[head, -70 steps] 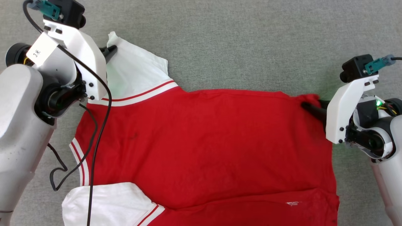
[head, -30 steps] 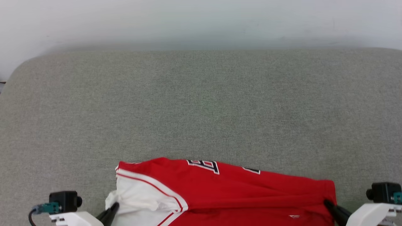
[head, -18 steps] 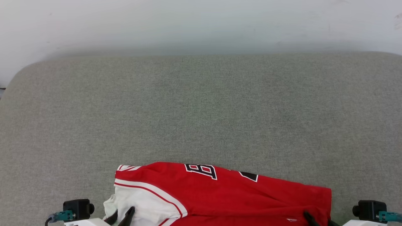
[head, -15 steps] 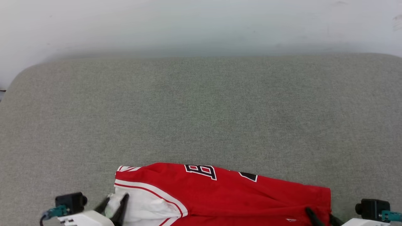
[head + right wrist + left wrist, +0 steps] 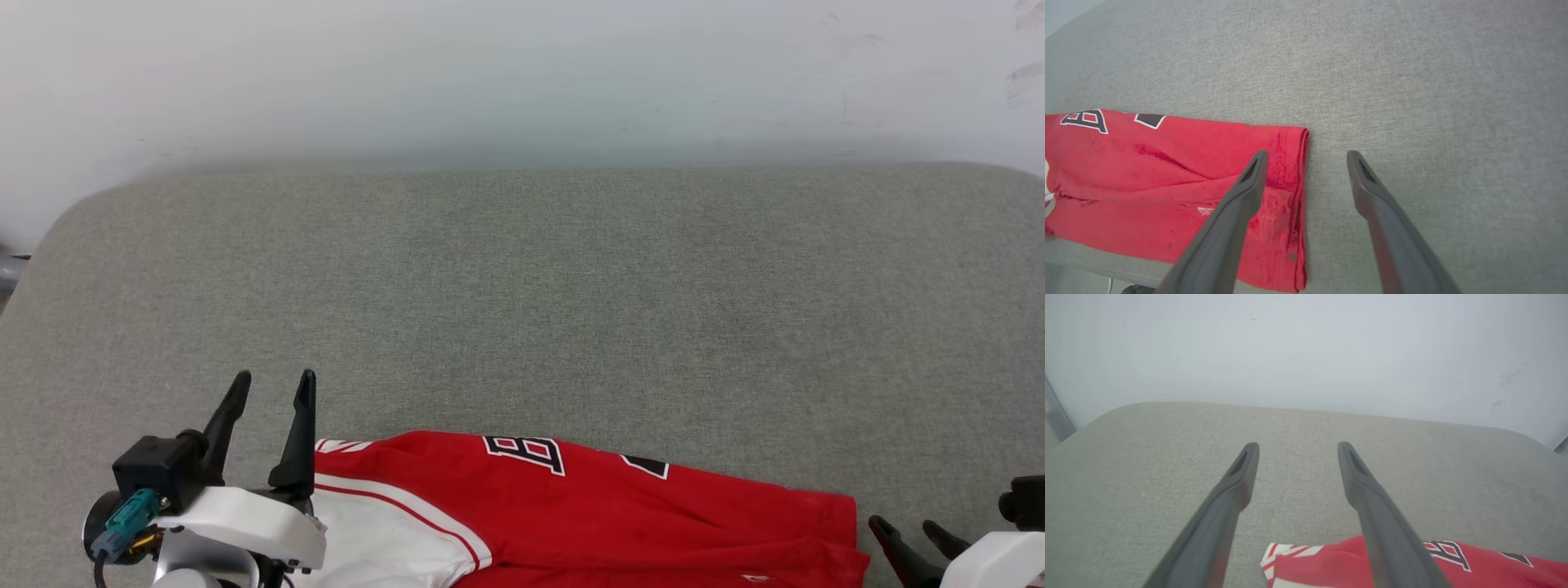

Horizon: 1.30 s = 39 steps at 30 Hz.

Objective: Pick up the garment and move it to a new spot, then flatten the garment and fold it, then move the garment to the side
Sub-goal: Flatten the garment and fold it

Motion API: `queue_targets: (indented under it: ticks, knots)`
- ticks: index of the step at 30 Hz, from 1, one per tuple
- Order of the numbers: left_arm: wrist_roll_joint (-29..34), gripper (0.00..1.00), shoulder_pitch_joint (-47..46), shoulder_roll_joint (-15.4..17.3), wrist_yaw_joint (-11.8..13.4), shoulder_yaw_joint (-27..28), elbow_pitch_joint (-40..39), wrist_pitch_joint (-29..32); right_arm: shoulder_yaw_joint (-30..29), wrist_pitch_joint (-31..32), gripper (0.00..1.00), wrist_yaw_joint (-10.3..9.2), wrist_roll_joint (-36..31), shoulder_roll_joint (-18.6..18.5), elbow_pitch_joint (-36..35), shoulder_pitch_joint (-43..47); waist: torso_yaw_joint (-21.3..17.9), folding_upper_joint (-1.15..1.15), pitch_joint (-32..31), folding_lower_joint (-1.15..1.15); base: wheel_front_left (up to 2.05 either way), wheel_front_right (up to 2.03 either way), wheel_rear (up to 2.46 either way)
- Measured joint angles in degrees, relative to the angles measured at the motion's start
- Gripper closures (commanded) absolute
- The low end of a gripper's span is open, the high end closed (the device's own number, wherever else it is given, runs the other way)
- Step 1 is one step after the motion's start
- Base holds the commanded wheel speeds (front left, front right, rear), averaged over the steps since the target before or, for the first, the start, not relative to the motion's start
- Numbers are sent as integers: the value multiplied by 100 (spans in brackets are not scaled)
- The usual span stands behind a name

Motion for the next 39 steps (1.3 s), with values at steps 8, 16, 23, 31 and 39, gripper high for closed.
queue_targets:
  ticks: [8, 16, 23, 31, 39]
  knots:
    - [1034, 0, 228, -438, -82, 649, -737, -4, -16, 758, 0, 0, 16, -226, -38, -18, 147, 0, 47, 0, 0, 0, 0]
    - [1414, 0, 435, -803, -279, 951, -891, -10, 315, 839, 0, 0, 125, -104, 508, -36, 325, 0, 197, 0, 0, 0, 0]
    - [1604, 0, 452, -1014, -480, 1125, -833, -10, 598, 859, 53, -3, 401, -21, 1058, -278, 377, 0, 326, 0, 0, 0, 0]
    - [1745, 0, 455, -1176, -635, 1280, -701, -10, 828, 740, 100, -1, 520, 13, 1159, -367, 352, 0, 341, 1, 0, 0, 0]
    - [1850, 0, 550, -1237, -706, 1376, -602, -11, 755, 584, 100, -1, 463, -232, 744, -435, 223, 0, 180, 1, 0, 0, 0]
